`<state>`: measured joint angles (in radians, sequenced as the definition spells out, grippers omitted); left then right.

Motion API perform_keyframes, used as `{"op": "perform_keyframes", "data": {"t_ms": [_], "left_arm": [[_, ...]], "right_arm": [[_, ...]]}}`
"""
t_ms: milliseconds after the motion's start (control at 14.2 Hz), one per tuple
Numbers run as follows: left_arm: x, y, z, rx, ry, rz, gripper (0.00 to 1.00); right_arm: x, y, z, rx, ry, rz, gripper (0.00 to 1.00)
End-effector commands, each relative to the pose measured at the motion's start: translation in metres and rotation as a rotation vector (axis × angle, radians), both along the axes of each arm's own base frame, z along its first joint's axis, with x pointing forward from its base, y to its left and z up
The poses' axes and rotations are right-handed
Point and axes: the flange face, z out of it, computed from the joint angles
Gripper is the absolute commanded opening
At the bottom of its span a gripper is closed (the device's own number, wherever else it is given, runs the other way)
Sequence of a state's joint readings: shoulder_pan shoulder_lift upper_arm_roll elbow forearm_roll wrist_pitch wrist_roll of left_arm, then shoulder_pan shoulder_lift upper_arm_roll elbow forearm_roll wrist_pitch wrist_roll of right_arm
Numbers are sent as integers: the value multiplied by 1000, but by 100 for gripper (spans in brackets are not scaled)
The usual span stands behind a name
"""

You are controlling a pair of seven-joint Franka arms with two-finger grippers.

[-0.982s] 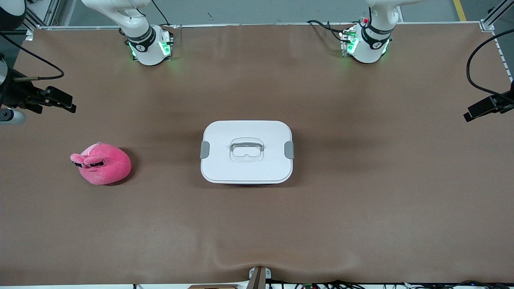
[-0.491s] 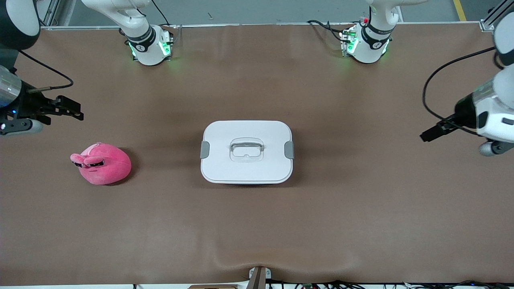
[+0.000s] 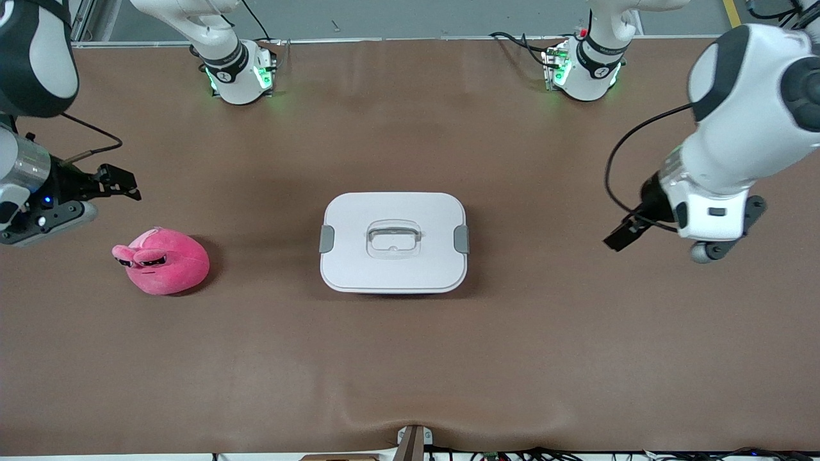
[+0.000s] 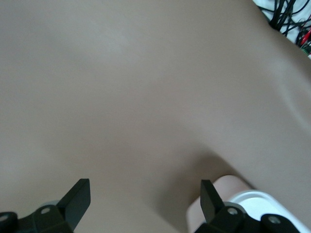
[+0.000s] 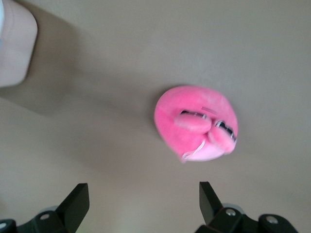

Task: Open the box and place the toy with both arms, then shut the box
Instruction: 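Reach the left gripper to the lid handle while the right gripper reaches the toy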

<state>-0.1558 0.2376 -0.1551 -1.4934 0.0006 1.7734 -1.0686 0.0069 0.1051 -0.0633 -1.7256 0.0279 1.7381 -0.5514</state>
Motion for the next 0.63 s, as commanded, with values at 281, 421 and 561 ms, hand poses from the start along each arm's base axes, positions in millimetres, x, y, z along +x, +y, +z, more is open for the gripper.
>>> {"op": "perform_keyframes", "data": {"t_ms": [281, 421, 561], "left_arm": [[-14, -122, -21, -68, -26, 317, 100], [-18, -158, -33, -83, -24, 388, 100], [-18, -179, -40, -108, -37, 477, 100]], "right_arm": [[3, -34, -77, 5, -73, 280, 100], [7, -43, -90, 11, -71, 372, 100], [12, -44, -101, 12, -80, 433, 100]]}}
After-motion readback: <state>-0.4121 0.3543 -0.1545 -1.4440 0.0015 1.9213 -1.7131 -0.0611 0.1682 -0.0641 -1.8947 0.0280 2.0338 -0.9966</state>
